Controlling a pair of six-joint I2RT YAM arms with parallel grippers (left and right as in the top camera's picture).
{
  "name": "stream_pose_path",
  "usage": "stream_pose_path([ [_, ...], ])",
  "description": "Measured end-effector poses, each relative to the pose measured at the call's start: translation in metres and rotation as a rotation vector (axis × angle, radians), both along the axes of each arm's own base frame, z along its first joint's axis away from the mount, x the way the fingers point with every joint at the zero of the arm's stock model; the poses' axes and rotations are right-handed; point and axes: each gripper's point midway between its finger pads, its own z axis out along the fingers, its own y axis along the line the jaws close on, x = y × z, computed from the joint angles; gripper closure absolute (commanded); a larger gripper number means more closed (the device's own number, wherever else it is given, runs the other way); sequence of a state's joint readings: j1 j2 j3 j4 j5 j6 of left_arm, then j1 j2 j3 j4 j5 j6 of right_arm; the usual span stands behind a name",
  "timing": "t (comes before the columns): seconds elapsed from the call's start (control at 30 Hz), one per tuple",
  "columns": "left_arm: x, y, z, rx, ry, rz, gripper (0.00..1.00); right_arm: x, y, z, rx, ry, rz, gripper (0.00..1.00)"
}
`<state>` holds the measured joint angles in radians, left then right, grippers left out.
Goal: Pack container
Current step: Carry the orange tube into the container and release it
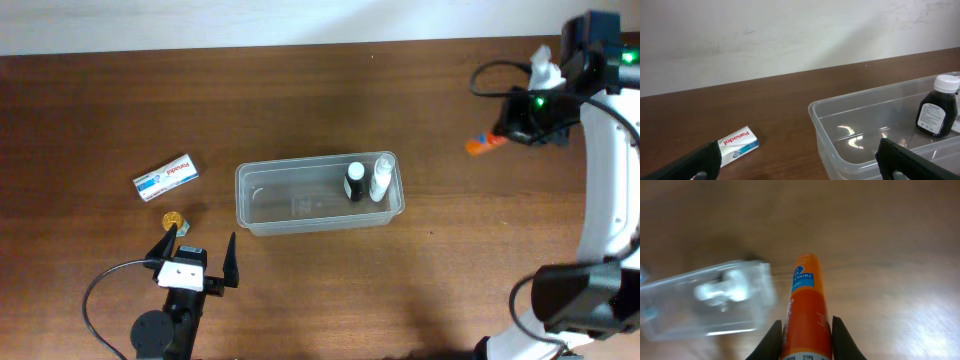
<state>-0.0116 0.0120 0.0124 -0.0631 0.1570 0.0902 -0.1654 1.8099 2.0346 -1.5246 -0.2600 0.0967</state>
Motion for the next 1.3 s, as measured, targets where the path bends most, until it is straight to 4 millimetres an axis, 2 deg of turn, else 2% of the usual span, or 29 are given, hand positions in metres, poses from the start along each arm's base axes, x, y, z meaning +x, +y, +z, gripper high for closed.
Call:
stream_pose_path([
  [0.13, 0.000, 0.000, 0.000, 0.000, 0.000, 0.000, 0.01, -0.005, 0.054, 0.046, 0.051, -0.139, 0.137, 0.84],
  [0.3, 0.000, 0.000, 0.000, 0.000, 0.000, 0.000, 0.01, -0.031, 0.122, 0.076, 0.100, -0.217, 0.326, 0.84],
  [0.47, 0.000, 0.000, 0.000, 0.000, 0.000, 0.000, 0.01, -0.056, 0.181, 0.077, 0.129, -0.210, 0.506, 0.84],
  [0.63, 0.000, 0.000, 0.000, 0.000, 0.000, 0.000, 0.01, -0.078, 0.219, 0.065, 0.081, -0.172, 0.632, 0.83],
  [0.73, 0.000, 0.000, 0.000, 0.000, 0.000, 0.000, 0.01, -0.084, 0.225, 0.043, 0.022, -0.117, 0.645, 0.83],
  [0.93, 0.000, 0.000, 0.000, 0.000, 0.000, 0.000, 0.01, -0.075, 0.213, -0.016, -0.092, 0.011, 0.581, 0.83],
  [1.1, 0.000, 0.000, 0.000, 0.000, 0.000, 0.000, 0.01, -0.071, 0.202, -0.052, -0.165, 0.063, 0.530, 0.83],
  [1.3, 0.000, 0.000, 0.000, 0.000, 0.000, 0.000, 0.01, -0.068, 0.191, -0.088, -0.230, 0.092, 0.489, 0.83],
])
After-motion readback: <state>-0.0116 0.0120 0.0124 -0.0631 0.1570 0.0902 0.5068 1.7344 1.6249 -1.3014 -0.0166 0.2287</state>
